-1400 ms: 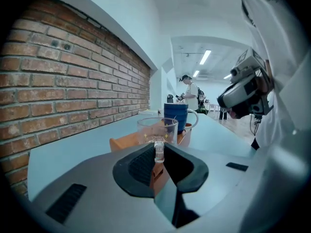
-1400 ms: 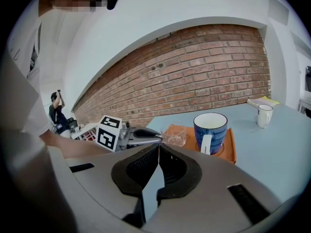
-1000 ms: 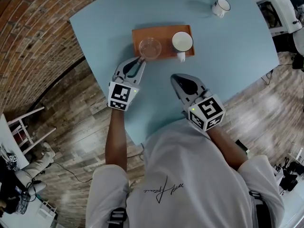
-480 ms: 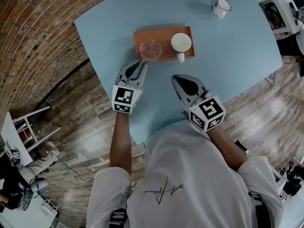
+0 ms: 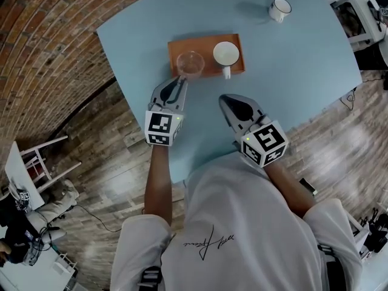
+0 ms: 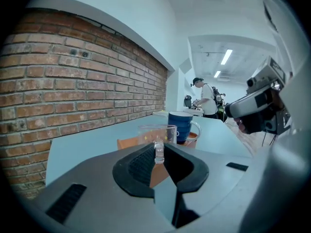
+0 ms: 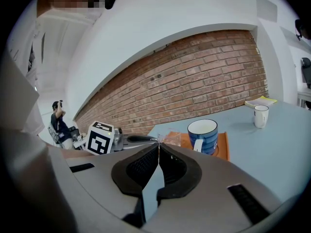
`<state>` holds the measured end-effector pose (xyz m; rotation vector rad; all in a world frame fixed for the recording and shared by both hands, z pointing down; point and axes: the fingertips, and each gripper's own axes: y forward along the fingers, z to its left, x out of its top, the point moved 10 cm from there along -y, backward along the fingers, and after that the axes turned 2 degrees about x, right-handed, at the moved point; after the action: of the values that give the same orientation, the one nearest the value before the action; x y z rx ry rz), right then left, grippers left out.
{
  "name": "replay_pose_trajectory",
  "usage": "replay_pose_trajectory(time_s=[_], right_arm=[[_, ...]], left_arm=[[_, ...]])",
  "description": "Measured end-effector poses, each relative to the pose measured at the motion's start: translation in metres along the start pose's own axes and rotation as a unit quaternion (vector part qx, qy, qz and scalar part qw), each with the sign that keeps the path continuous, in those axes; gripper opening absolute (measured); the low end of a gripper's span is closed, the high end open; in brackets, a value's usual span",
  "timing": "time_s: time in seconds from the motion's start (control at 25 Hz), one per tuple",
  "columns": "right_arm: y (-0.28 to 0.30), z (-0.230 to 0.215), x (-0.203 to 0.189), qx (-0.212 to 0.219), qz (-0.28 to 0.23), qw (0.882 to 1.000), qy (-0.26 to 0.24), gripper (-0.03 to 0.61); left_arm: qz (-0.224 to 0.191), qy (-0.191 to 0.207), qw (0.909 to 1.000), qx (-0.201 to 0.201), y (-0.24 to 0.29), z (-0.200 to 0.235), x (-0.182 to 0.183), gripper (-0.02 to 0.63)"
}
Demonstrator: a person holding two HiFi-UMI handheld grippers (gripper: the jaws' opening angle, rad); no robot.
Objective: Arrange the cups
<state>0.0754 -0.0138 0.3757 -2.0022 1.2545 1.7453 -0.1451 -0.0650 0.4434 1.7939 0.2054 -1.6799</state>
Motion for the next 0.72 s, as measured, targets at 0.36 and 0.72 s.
replay_pose_trajectory(time_s=[0.36,0.72], right_arm=[[-0.006,0.002,0.002,0.017,-0.01,1.0,-0.008,0.023],[-0.018,0.003,0.004,0.025,-0.014,0.999,-0.021,0.023]], left_arm=[[-0.004,-0.014,0.9982,0.058,-0.005,-0.016,0.006,0.054],[-0.025,-0.037,0.9948,0.091,-0.005,-0.035,0.012,0.054]])
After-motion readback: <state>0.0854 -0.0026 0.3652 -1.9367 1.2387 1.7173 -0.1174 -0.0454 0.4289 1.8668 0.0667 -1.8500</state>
